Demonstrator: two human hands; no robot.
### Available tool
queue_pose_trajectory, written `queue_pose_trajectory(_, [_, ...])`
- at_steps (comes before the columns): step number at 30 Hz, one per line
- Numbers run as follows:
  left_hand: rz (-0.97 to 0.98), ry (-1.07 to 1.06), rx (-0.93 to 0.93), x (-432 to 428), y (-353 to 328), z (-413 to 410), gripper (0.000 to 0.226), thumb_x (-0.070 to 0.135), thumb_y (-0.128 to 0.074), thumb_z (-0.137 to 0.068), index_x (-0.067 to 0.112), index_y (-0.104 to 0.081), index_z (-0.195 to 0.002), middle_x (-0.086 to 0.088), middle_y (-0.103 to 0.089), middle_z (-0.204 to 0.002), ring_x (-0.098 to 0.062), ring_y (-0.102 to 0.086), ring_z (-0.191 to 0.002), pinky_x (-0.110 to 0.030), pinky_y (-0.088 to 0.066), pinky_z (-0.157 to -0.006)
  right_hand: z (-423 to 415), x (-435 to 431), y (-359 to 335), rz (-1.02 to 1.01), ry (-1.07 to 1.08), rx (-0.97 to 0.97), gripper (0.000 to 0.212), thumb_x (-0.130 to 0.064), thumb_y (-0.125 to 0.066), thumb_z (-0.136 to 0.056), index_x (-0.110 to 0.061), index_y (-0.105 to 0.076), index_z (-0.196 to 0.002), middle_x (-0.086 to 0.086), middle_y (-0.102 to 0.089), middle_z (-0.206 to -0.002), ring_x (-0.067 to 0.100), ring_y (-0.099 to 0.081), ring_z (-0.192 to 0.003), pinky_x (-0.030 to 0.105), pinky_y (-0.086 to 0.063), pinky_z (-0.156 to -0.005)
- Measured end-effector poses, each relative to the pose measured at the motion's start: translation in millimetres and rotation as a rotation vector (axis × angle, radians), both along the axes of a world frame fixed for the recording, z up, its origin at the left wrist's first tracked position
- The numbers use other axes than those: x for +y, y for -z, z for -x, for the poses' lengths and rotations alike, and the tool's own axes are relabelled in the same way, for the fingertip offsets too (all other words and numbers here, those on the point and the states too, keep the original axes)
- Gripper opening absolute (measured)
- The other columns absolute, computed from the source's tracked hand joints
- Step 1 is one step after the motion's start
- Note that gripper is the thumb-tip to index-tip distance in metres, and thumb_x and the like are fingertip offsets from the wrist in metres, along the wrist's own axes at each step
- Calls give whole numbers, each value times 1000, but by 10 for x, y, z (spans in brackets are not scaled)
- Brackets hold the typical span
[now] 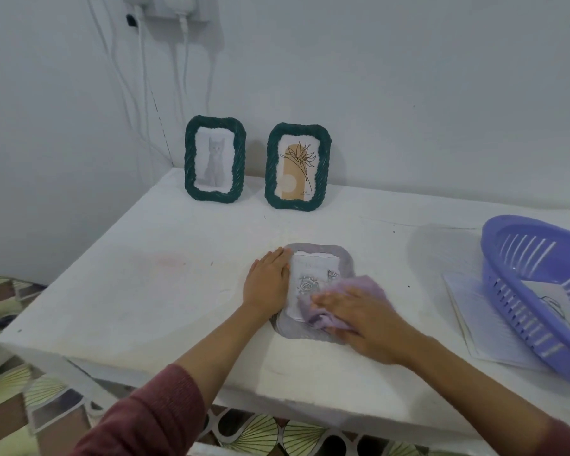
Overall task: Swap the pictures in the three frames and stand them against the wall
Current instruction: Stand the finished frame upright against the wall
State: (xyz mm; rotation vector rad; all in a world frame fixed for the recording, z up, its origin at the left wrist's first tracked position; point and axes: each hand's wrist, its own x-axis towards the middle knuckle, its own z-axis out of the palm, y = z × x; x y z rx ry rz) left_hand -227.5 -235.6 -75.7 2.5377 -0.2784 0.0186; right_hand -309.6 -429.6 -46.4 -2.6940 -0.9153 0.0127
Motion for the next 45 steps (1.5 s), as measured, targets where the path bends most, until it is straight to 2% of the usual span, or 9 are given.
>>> queue_pose_trajectory(3, [47,15,39,12,-70,-2,43,20,-29,-100,21,-34,-143,0,-30,-153,-18,-25,-142,-33,-13,-117,-59,-183,-99,12,143,-72,35,-34,-42,-94,-26,-55,-125,-13,-52,-135,7,-46,-124,22,-16,-108])
queue_pose_trajectory(8, [391,7,138,108,-341,125,43,19,-29,-101,22,-29,-144,-6,-22,-155,-17,-12,-145,-30,-11,-116,-91,280,-681,-790,617,166,19,-27,-50,-93,-18,-54,-77,-2,-55,-73,16,-51,-71,26,-39,-62])
queue_pose_trajectory(13, [691,9,-50,111,-825,619,53,46,-45,-92,31,-32,-141,11,-34,-145,3,-33,-129,-10,-23,-103,-247,802,-767,-1407,655,788,24,-25,-51,-93,-8,-62,-104,9,-68,-95,21,-65,-90,34,-53,-85])
queue_pose_trajectory(16, [379,103,-137,217,-838,828,75,66,-40,-72,40,-26,-141,7,-19,-150,-7,-21,-138,-23,-24,-111,-297,1089,-677,-1571,663,1073,27,-27,-49,-94,-9,-62,-109,9,-67,-103,21,-62,-102,33,-51,-88])
queue_pose_trajectory(24, [79,-149,-257,749,-641,760,57,33,-33,-91,15,-28,-144,-12,-16,-155,-31,-9,-144,-44,-17,-119,-459,1749,-515,-1539,481,1317,64,-56,-25,-93,-8,-53,-125,14,-60,-121,28,-57,-109,36,-45,-88])
queue_pose_trajectory(28, [-128,-269,-373,1155,-444,529,56,-9,-57,-79,-1,-46,-133,-27,-39,-142,-48,-31,-133,-58,-39,-102,-491,1831,-567,-1115,598,970,58,-53,-21,-96,-14,-46,-131,9,-57,-128,23,-53,-116,36,-36,-105])
queue_pose_trajectory(32, [-287,-370,-70,1490,-331,303,50,12,-44,-93,10,-33,-141,-16,-19,-154,-40,-11,-142,-59,-25,-109,-342,1342,-435,-570,795,292,46,-29,-30,-99,-14,-32,-143,5,-36,-150,22,-33,-137,33,-26,-112])
queue_pose_trajectory(36, [-389,-310,93,1566,-232,201,57,38,-28,-96,18,-12,-147,-10,-4,-158,-33,-4,-145,-60,-9,-112,-197,744,-86,-32,971,45,56,-29,-20,-91,-3,-35,-139,15,-37,-146,28,-36,-134,38,-27,-111])
queue_pose_trajectory(45, [-489,-291,102,1536,-273,184,59,41,-21,-97,17,-4,-148,-12,0,-158,-32,-1,-146,-59,-1,-113,-119,570,72,-216,991,89,49,-21,-37,-95,-7,-31,-142,12,-37,-147,26,-34,-136,40,-15,-117])
